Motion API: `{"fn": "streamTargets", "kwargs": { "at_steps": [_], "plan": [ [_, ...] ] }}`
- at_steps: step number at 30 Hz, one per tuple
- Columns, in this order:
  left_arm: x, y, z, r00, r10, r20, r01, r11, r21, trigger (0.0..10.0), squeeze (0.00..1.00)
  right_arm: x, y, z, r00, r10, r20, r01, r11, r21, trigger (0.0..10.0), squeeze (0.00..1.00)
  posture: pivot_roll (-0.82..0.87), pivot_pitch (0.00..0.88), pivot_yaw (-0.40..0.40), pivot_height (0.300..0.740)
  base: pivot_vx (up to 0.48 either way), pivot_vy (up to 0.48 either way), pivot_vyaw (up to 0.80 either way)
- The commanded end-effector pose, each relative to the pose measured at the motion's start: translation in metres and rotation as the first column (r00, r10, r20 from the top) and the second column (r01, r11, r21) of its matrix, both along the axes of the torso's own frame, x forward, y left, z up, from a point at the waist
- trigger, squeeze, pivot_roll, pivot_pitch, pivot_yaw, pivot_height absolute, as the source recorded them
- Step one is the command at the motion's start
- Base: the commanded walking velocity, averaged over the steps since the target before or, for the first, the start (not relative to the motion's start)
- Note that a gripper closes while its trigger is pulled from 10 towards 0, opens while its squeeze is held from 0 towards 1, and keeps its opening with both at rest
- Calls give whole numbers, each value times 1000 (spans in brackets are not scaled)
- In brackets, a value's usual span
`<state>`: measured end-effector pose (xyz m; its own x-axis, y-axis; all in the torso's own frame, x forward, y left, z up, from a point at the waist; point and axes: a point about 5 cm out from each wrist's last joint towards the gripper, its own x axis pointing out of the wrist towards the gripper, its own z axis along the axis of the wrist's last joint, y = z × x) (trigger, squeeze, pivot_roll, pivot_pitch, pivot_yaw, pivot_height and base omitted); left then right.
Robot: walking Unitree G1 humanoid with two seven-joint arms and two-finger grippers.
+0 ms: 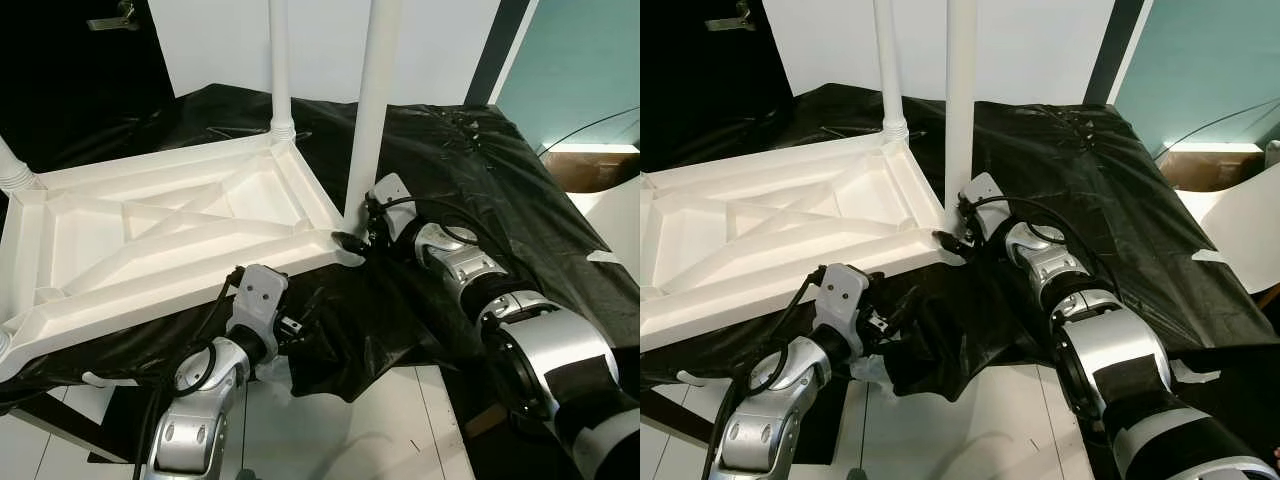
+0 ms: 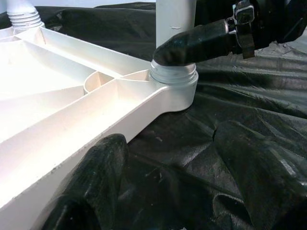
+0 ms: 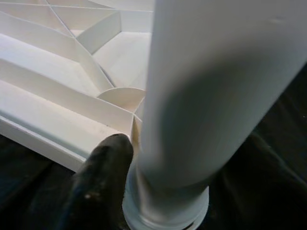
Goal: Building children table
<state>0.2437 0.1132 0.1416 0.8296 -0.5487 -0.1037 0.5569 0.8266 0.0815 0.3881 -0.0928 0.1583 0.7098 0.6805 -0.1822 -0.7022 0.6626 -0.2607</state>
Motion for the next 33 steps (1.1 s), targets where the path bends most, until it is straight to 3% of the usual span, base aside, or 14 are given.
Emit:
{"fn": "streamTargets", "kwargs": {
  "at_steps": [1,8,12,16,21,26,27,28,29,30,31,33],
  "plan": [
    [2,1,1,998,64,4,-64,998,4,10000,0,-1,4,-2,1000,29,-2,-29,999,-32,0,0,160,0,-58,740,0,0,0],
    [1,1,0,998,60,-1,-60,998,5,10000,0,0,-5,-6,997,9,-74,-10,1000,-9,0,0,155,0,-57,740,0,0,0],
    [2,-1,0,998,58,-4,-58,998,0,10000,0,2,-8,-13,988,-113,-108,109,993,-44,0,0,150,0,-59,740,0,0,0],
    [2,-1,-1,998,56,-4,-56,998,2,10000,0,3,-5,-17,971,-187,-148,188,982,-9,0,0,152,0,-63,740,0,0,0],
    [2,0,-2,999,53,-8,-53,998,19,10000,0,3,8,-23,913,-331,-238,354,933,59,0,0,156,0,-68,740,0,0,0],
    [2,-1,-2,999,52,-9,-52,998,18,10000,0,1,19,-26,889,-376,-259,407,910,75,0,0,158,0,-71,740,0,0,0],
    [2,-1,-2,999,51,-9,-51,999,18,10000,0,-1,27,-29,870,-406,-281,443,893,82,0,0,161,0,-74,740,0,0,0],
    [1,-2,-3,999,49,-11,-49,999,19,10000,0,-4,40,-31,818,-480,-316,532,840,103,0,0,165,0,-76,740,0,0,0],
    [1,-2,-3,999,49,-11,-49,999,19,10000,0,-4,40,-31,818,-480,-316,532,840,103,0,0,165,0,-76,740,0,0,0],
    [1,-2,-3,999,48,-11,-48,999,19,10000,0,-4,42,-31,783,-528,-329,589,800,117,0,0,168,0,-80,740,0,0,0],
    [1,-2,-3,999,48,-11,-48,999,19,10000,0,-4,42,-31,783,-528,-329,589,800,117,0,0,168,0,-80,740,0,0,0],
    [0,-2,-3,999,48,-11,-48,999,21,10000,0,-5,47,-30,725,-581,-370,664,733,148,0,0,171,0,-80,740,0,0,0]
  ]
}}
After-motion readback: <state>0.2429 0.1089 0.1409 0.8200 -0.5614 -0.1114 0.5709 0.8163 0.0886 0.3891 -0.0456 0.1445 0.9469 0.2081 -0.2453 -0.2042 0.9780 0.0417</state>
